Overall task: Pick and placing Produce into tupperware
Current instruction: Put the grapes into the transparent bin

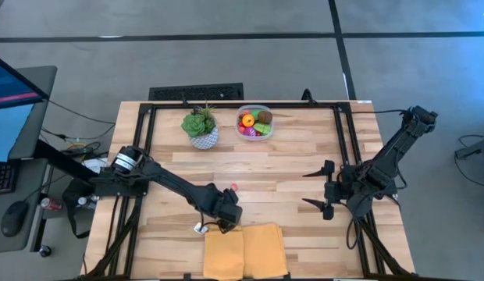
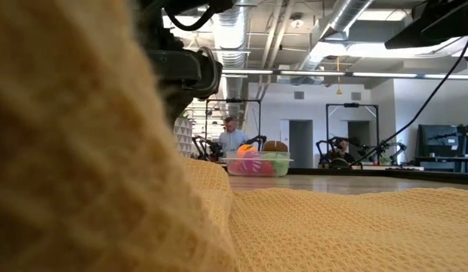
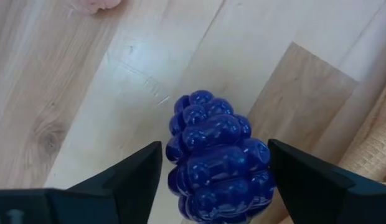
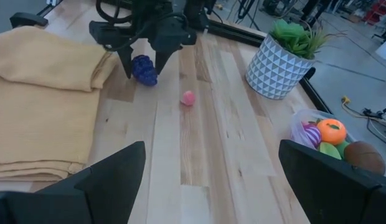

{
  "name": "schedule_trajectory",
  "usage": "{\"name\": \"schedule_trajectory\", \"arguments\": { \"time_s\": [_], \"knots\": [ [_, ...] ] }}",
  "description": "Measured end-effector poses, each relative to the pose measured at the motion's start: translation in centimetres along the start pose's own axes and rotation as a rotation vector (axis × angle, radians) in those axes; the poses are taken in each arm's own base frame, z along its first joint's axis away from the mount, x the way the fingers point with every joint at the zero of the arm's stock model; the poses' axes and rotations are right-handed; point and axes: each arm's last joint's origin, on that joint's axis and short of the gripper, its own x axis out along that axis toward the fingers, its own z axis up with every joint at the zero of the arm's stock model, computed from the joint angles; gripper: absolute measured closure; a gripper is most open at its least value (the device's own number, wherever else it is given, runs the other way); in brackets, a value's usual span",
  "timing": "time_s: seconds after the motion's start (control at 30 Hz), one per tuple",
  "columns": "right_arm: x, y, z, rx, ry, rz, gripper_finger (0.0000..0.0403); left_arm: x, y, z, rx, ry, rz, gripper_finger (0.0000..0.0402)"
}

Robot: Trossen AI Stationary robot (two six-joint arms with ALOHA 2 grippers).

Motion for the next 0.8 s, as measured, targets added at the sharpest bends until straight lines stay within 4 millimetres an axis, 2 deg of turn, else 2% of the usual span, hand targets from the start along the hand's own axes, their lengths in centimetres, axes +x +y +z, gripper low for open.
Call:
{"name": "schedule_trajectory", "arguments": {
  "time_s": [0.27, 0.8],
  "knots": [
    [0.00, -0.02, -0.06, 0.003, 0.005, -0.001, 0.0012, 0.00, -0.01, -0.02, 0.007, 0.004, -0.002, 0.0170],
    [0.00, -0.02, -0.09, 0.003, 0.007, -0.001, 0.0012, 0.00, 0.01, 0.00, 0.021, -0.005, 0.005, 0.0171]
  ]
}}
